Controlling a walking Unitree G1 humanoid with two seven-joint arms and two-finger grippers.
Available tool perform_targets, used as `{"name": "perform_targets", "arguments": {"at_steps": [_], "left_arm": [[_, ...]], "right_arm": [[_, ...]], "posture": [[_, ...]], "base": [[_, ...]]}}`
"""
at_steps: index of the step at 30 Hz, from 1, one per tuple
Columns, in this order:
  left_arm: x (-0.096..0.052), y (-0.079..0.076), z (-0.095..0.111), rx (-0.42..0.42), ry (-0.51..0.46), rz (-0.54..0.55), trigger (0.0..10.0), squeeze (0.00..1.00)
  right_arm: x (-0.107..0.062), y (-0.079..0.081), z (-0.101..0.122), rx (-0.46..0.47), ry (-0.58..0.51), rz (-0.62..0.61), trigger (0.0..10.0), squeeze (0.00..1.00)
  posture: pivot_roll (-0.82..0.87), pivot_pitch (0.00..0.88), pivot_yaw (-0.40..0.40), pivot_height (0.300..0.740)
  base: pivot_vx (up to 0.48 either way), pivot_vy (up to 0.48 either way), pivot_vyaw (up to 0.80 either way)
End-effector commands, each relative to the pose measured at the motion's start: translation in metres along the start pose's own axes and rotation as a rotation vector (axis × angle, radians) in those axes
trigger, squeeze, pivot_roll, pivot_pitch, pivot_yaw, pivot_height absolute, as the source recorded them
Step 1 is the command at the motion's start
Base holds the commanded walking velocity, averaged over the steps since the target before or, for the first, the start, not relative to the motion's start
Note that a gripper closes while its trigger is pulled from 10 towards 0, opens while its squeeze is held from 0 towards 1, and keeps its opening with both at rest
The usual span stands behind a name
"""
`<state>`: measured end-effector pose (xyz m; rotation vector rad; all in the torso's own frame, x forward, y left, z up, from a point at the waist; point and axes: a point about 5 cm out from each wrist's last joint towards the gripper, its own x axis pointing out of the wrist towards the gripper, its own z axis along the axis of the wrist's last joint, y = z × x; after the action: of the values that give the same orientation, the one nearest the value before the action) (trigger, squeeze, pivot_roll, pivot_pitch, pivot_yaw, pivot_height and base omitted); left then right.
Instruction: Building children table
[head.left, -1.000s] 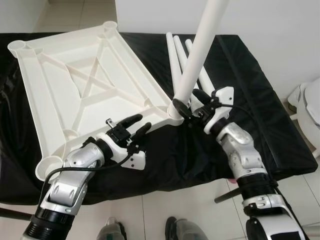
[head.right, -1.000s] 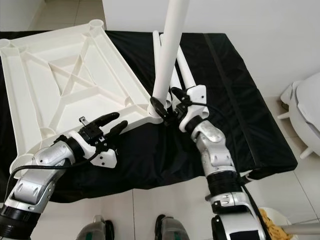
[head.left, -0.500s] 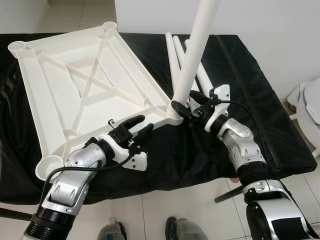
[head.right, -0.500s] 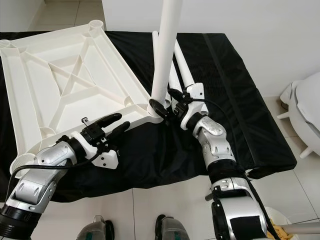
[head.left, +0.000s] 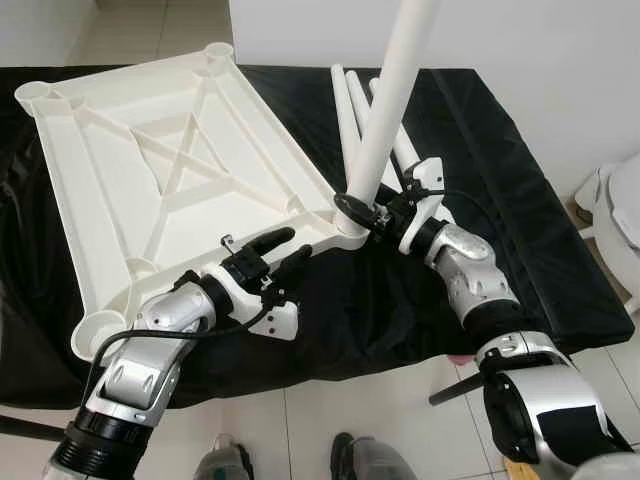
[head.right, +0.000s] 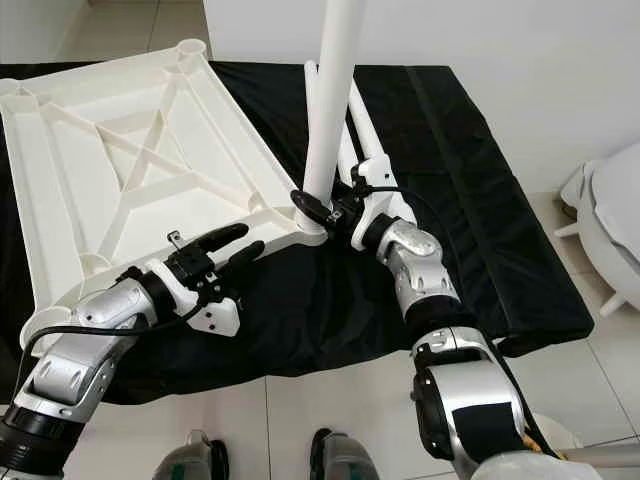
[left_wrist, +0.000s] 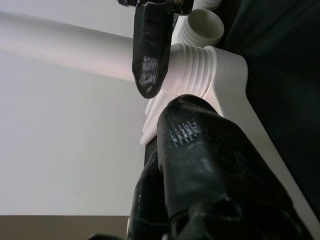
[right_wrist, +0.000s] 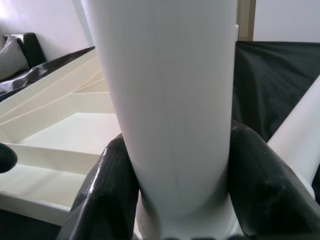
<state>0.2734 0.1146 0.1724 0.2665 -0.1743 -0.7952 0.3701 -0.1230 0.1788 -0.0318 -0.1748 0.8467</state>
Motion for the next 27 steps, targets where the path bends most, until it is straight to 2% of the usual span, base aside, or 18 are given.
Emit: {"name": "perform_targets", "arguments": {"at_steps": [1,7,8,9,10,22,25,27], "left_arm": [[-0.001,-0.007,0.0,-0.007,0.005,-0.083,10.0,0.0],[-0.002,-0.008,0.0,-0.009,0.006,-0.079,10.0,0.0],[-0.002,-0.009,0.0,-0.009,0.006,-0.078,10.0,0.0],[-0.002,-0.009,0.0,-0.01,0.007,-0.078,10.0,0.0],[-0.002,-0.009,0.0,-0.011,0.006,-0.078,10.0,0.0],[-0.004,-0.013,-0.001,-0.017,0.009,-0.083,10.0,0.0],[-0.004,-0.013,-0.001,-0.019,0.01,-0.085,10.0,0.0],[-0.004,-0.013,-0.001,-0.02,0.01,-0.086,10.0,0.0]], "right_arm": [[0.001,-0.001,0.0,0.011,-0.002,0.008,0.0,0.0],[0.0,-0.001,-0.003,0.01,0.01,0.023,0.0,0.0],[0.0,-0.001,-0.004,0.014,0.015,0.02,9.3,0.0],[0.0,-0.001,-0.004,0.013,0.02,0.014,9.3,0.0],[0.001,-0.001,-0.005,0.022,0.02,0.007,10.0,0.0],[0.013,0.012,0.001,0.06,-0.068,-0.121,10.0,0.0],[0.018,0.026,-0.001,0.081,-0.082,-0.193,10.0,0.0],[0.02,0.03,-0.001,0.082,-0.085,-0.213,10.0,0.0]], "posture": [[0.05,0.122,-0.023,0.74],[0.06,0.119,-0.031,0.74],[0.06,0.118,-0.034,0.74],[0.06,0.118,-0.035,0.74],[0.06,0.118,-0.035,0.74],[0.05,0.118,-0.043,0.74],[0.05,0.124,-0.042,0.74],[0.05,0.124,-0.042,0.74]], "base": [[0.0,0.0,0.0],[0.0,0.0,0.0],[0.0,0.0,0.0],[0.0,0.0,0.0],[0.0,0.0,0.0],[0.0,0.0,0.0],[0.0,0.0,0.0],[0.0,0.0,0.0]]}}
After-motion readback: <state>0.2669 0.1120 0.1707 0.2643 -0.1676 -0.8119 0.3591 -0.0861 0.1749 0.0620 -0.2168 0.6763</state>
